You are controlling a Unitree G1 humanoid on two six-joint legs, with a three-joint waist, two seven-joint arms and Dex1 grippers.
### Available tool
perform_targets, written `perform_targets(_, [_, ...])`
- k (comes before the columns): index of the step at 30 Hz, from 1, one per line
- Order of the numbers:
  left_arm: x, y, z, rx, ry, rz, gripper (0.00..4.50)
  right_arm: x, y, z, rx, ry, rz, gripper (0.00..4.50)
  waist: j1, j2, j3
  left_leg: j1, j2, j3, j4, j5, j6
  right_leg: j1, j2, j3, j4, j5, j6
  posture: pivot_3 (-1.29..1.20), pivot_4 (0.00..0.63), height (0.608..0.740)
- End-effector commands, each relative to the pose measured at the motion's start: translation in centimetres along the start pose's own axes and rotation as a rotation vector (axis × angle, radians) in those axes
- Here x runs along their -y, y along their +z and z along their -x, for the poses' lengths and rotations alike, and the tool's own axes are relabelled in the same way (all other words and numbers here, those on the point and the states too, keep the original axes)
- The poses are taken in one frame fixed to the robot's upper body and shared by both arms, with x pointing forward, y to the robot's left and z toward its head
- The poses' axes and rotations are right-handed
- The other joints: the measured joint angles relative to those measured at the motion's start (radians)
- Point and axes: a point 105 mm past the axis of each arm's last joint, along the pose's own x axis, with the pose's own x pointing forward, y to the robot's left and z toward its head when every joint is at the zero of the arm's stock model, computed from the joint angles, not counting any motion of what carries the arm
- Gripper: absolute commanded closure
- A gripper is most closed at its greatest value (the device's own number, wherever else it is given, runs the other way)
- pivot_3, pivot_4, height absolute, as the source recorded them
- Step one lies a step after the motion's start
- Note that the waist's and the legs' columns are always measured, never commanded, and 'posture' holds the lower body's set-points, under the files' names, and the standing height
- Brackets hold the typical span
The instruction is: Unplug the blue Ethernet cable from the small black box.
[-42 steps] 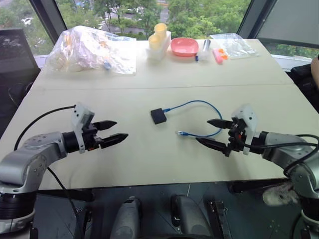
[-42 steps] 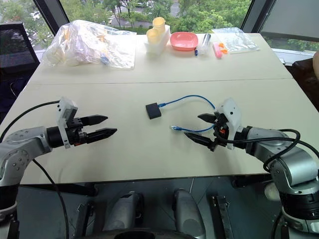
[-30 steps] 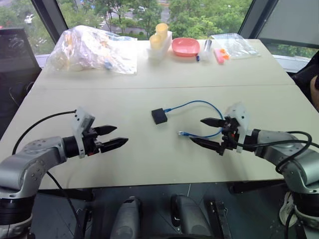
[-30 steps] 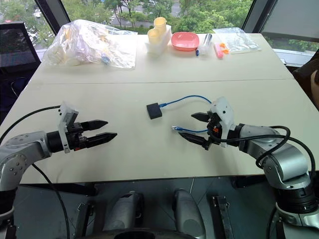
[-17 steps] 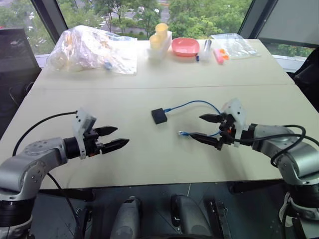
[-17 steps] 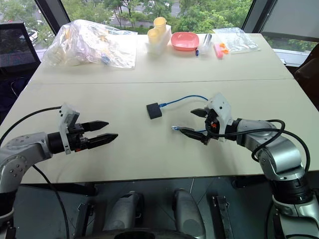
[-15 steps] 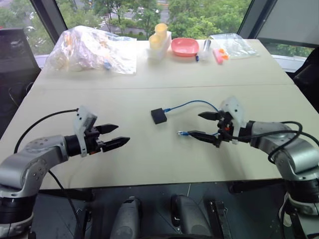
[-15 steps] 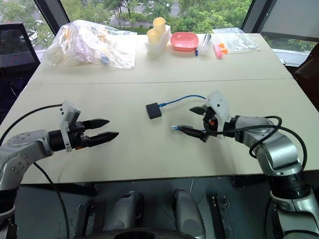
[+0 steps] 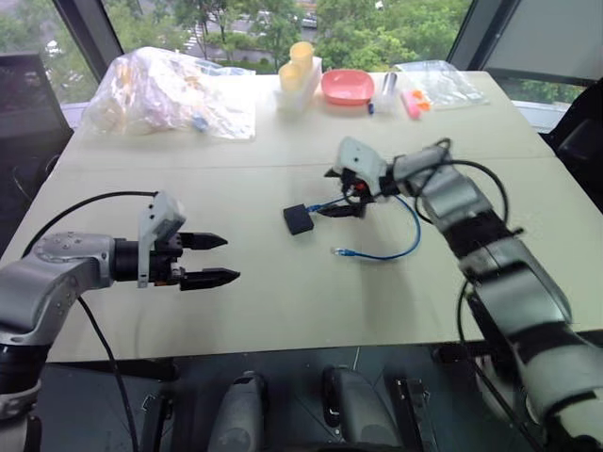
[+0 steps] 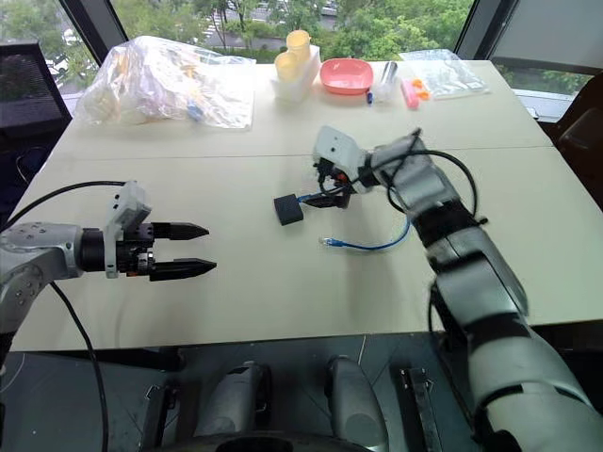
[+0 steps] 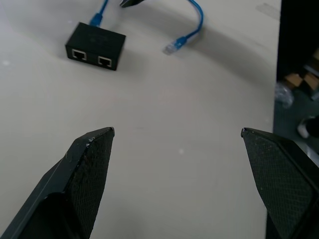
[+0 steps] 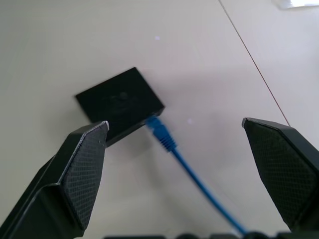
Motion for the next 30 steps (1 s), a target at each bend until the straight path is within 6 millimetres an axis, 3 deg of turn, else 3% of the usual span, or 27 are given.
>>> perform_targets(1, [1.1, 0.8, 0.1, 0.068, 0.039, -0.015, 0.23, 0.7, -0.9, 0.0, -0.091, 0.002, 0.083, 0.0, 0.001, 0.0, 0.0, 0.0, 0.0, 0.0, 0.0, 0.0, 0.0, 0.0, 0.0, 0.0, 0.0, 0.0, 0.0, 0.0, 0.15, 0.74])
perform_targets(7, [3.0, -0.5, 0.5, 0.089, 0.101, 0.053, 0.23, -0.1, -3.2, -0.6, -0.255, 0.06, 0.18, 0.0, -0.001, 0.0, 0.0, -0.001, -0.001, 0.001, 0.0, 0.0, 0.0, 0.0, -0.004, 0.0, 0.0, 0.0, 0.0, 0.0, 0.15, 0.74])
perform_targets(12, [3.1, -0.6, 1.1, 0.099, 0.146, 0.07, 0.23, -0.5, -2.6, -1.8, -0.252, 0.043, 0.194, 0.0, -0.003, 0.0, 0.0, 0.004, -0.001, 0.0, 0.0, 0.001, -0.002, 0.002, -0.002, 0.0, 0.003, 0.0, -0.001, 0.0, 0.15, 0.74])
perform_targets(17, [3.3, -0.6, 1.3, 0.097, 0.181, 0.083, 0.23, -1.9, -2.0, -4.4, -0.202, 0.025, 0.145, 0.0, -0.029, -0.001, -0.001, 0.007, 0.0, -0.001, 0.001, 0.002, -0.003, 0.003, -0.001, 0.001, 0.009, 0.0, -0.001, 0.0, 0.15, 0.74])
perform_targets(20, [3.5, -0.9, 1.4, 0.073, 0.195, 0.09, 0.21, -2.7, -2.2, -5.4, -0.21, 0.029, 0.181, 0.79, -0.049, -0.001, -0.001, 0.011, 0.0, 0.0, 0.0, 0.002, -0.003, 0.004, 0.0, 0.002, 0.01, 0.0, -0.001, 0.0, 0.15, 0.74])
perform_targets(27, [3.6, -1.0, 1.6, 0.047, 0.236, 0.08, 0.21, -2.9, -2.9, -6.1, -0.262, -0.017, 0.28, 4.43, -0.052, -0.001, -0.001, 0.021, 0.001, -0.002, -0.001, 0.001, -0.003, 0.013, 0.002, 0.003, 0.01, -0.001, -0.003, 0.0, 0.15, 0.74])
perform_targets(30, [3.4, -1.0, 1.6, 0.043, 0.246, 0.077, 0.21, -2.9, -2.6, -6.2, -0.244, -0.022, 0.285, 4.43, -0.052, -0.001, -0.001, 0.021, 0.001, -0.002, 0.0, 0.001, -0.003, 0.013, 0.001, 0.003, 0.01, -0.001, -0.004, 0.0, 0.15, 0.74])
